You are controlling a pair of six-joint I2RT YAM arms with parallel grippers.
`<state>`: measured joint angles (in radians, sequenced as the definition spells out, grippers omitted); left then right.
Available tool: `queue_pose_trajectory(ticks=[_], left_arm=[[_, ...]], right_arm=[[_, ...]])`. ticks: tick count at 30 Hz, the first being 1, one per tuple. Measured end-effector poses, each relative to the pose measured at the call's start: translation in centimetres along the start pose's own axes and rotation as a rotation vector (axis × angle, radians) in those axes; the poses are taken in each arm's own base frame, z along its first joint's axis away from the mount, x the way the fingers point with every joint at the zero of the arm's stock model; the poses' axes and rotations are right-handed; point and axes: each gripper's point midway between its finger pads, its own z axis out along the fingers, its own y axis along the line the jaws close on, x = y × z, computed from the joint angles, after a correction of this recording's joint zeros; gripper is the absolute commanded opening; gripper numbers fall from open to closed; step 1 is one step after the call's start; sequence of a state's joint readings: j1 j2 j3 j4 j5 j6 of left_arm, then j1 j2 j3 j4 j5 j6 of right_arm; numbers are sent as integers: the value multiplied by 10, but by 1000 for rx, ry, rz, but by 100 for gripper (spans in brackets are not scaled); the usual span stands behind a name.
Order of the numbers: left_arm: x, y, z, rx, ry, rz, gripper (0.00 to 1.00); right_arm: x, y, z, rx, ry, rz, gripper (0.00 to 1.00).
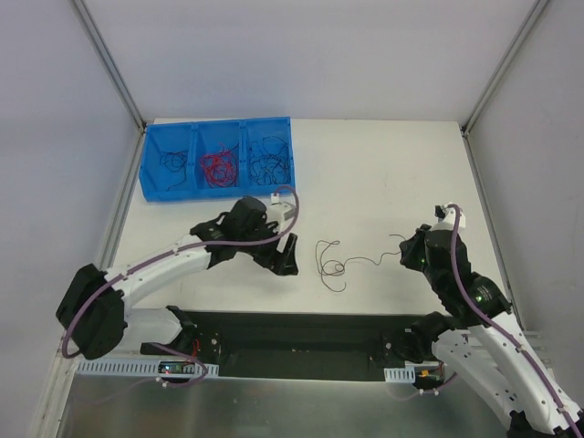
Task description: Untangle the cables
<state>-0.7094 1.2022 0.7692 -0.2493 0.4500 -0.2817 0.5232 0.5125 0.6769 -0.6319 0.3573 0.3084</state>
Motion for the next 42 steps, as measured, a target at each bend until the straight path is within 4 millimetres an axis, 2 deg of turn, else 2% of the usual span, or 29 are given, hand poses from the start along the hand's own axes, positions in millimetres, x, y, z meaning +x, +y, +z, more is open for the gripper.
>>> queue_pose_trajectory(ticks=[3,6,9,11,13,16,19,22,24,26,27,30,35,37,39,42], left_arm=[[0,-23,28,15,36,72,74],[4,-54,55,40,72,193,69],[1,-79,78,68,87,299,66],[-5,-91,94,85,90,351,60],[-11,-99,111,97,103,377,53],[-16,-102,135,108,130,388,54],[-8,-97,152,108,182,374,55],[2,-89,162,91,224,360,54],[7,-85,164,79,249,350,52],[11,-82,165,70,270,339,43],[12,-82,165,68,274,332,35],[16,-83,165,69,289,311,2],[21,-75,156,37,286,314,0],[24,-68,136,-1,267,324,0],[20,-65,101,-35,203,348,0],[-8,-76,46,-56,21,393,0]], right_arm=[[0,0,0,-2,0,0,1],[0,1,-1,-5,0,1,0],[0,1,-1,-8,1,2,0],[0,1,-1,-8,0,2,0],[0,1,-2,-11,-3,4,0],[-2,1,-3,-16,-10,7,0],[-2,1,-5,-18,-15,9,0],[-3,1,-7,-21,-20,11,0],[-3,0,-7,-20,-19,11,0],[-3,0,-7,-20,-18,10,0],[-4,1,-7,-20,-19,11,0],[-4,1,-8,-20,-20,11,0],[-5,-2,-7,-7,-27,12,0],[-7,-8,-8,27,-37,11,0],[-10,-17,-9,75,-48,13,0],[-22,-31,-16,166,-87,17,0]])
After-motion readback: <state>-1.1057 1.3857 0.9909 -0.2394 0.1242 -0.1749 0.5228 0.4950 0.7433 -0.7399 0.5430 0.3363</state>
